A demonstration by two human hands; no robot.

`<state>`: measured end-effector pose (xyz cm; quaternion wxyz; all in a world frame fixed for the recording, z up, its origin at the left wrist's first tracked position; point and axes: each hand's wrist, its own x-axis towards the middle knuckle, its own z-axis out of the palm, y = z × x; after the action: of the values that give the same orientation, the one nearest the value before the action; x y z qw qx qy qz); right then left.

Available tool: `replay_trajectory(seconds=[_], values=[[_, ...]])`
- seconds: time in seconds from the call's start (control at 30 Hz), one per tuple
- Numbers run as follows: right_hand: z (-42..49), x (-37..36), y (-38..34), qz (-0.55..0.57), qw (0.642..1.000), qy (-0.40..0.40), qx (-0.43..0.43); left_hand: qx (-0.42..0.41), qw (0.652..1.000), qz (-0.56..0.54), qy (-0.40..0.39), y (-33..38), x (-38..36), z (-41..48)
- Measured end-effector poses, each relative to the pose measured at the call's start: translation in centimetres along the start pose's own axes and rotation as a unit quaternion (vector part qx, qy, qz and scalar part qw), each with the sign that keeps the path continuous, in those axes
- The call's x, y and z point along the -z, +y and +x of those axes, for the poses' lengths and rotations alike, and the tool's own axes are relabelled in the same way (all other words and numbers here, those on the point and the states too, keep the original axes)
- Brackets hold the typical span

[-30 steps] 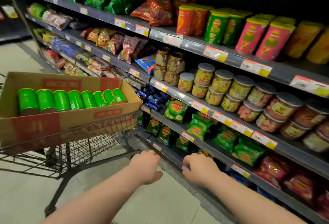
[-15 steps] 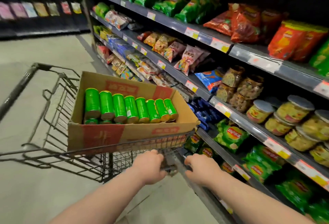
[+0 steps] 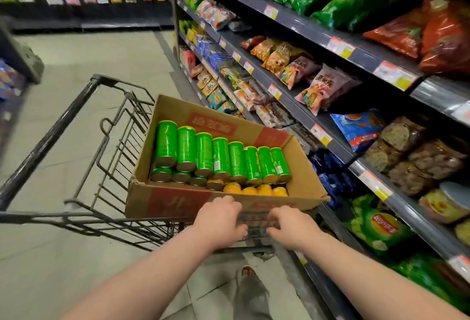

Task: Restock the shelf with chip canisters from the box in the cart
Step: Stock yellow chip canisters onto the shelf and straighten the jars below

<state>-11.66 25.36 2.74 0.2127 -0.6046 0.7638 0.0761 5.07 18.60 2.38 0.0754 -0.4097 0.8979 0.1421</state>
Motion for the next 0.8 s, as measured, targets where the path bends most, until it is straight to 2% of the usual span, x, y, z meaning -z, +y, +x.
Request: replay_trajectory(seconds=[0.13, 0.27, 0.57, 0.8], values=[[4.9, 1.6, 1.0, 0.024, 0.999, 0.02, 0.021, 0.023, 0.999, -0.008, 0.031, -1.4, 1.3, 3.0], [10.9, 2.7, 3.1, 0.051, 0.998, 0.006, 0.024, 0.058, 0.998, -0.009, 0.014, -2.6, 2.2, 6.2], [21.1, 0.0, 7.6, 0.059, 0.993, -0.097, 0.019, 0.116, 0.986, 0.019, -0.122, -4.2, 0.9, 14.7], [25.6, -4.6, 9.0, 0.054, 0.976, -0.209, 0.013, 0.172, 0.952, -0.017, -0.252, -5.2, -3.4, 19.4]])
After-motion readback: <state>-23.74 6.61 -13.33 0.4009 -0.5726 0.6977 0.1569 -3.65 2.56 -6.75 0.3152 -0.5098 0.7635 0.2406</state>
